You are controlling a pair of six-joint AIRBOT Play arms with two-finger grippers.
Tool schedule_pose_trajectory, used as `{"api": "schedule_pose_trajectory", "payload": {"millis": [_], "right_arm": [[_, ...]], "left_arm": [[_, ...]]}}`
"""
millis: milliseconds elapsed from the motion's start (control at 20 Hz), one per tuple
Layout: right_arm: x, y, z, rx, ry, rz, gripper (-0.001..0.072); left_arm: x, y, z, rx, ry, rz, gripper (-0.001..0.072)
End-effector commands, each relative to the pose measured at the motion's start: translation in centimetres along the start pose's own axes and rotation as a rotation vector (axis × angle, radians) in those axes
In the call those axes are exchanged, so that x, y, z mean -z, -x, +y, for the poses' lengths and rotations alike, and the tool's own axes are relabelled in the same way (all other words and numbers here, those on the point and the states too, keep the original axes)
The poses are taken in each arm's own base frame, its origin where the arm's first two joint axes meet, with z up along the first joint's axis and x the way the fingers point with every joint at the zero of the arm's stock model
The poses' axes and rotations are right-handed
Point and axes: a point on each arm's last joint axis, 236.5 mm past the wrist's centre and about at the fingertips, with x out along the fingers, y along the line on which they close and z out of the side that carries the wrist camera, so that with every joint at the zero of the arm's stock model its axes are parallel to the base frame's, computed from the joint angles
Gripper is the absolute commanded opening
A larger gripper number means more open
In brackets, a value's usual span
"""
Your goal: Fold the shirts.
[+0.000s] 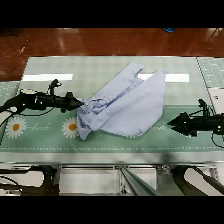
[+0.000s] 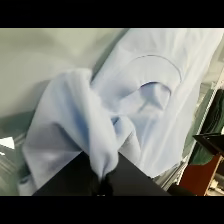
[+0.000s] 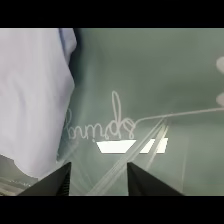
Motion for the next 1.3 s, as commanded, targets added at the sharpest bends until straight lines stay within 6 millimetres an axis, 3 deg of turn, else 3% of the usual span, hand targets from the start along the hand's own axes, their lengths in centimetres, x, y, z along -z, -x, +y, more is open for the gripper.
{"api": "schedule_pose_trajectory", "payload": {"millis": [0, 200, 600, 650, 700, 750, 850, 900, 1050, 1150, 1250], "right_arm": [[1.3, -1.4, 0.4, 0.005, -0.005, 0.039, 0.0406], [1.7, -5.4, 2.0, 0.062, 0.034, 0.083, 0.0406], [-1.7, -10.8, 8.1, -0.004, 0.068, 0.046, 0.0390], [-1.9, -11.3, 8.8, -0.006, 0.084, 0.049, 0.0293], [-2.1, -11.4, 9.9, -0.015, 0.123, 0.058, 0.0093], [-2.3, -10.7, 11.6, -0.038, 0.202, 0.063, 0.0022], [-3.5, -7.6, 15.2, -0.061, 0.338, 0.047, 0.0021], [-5.1, -4.9, 17.2, -0.049, 0.406, -0.005, 0.0021], [-9.3, 6.6, 25.0, -0.018, 0.609, -0.271, 0.0021], [-8.7, 14.8, 30.8, -0.026, 0.759, -0.444, 0.0021], [-5.3, 22.1, 35.3, -0.060, 0.888, -0.590, 0.0021]], "left_arm": [[-0.8, -0.9, -1.6, 0.018, -0.052, 0.012, 0.0026], [-0.6, -0.5, -2.7, 0.045, -0.070, 0.038, 0.0026], [-0.3, -0.4, -2.8, 0.049, -0.072, 0.051, 0.0026], [-0.3, -0.4, -2.8, 0.049, -0.072, 0.051, 0.0026], [-0.4, -0.4, -2.8, 0.049, -0.074, 0.048, 0.0026], [-0.9, 0.0, -3.1, 0.053, -0.080, 0.035, 0.0026], [-3.3, 2.3, -5.5, 0.095, -0.121, -0.035, 0.0026], [-5.6, 4.7, -8.3, 0.150, -0.155, -0.118, 0.0025], [-10.9, 14.6, -18.9, 0.337, -0.297, -0.401, 0.0025], [-11.9, 21.6, -25.7, 0.384, -0.413, -0.576, 0.0025], [-10.4, 28.1, -32.2, 0.403, -0.549, -0.734, 0.0025]]}}
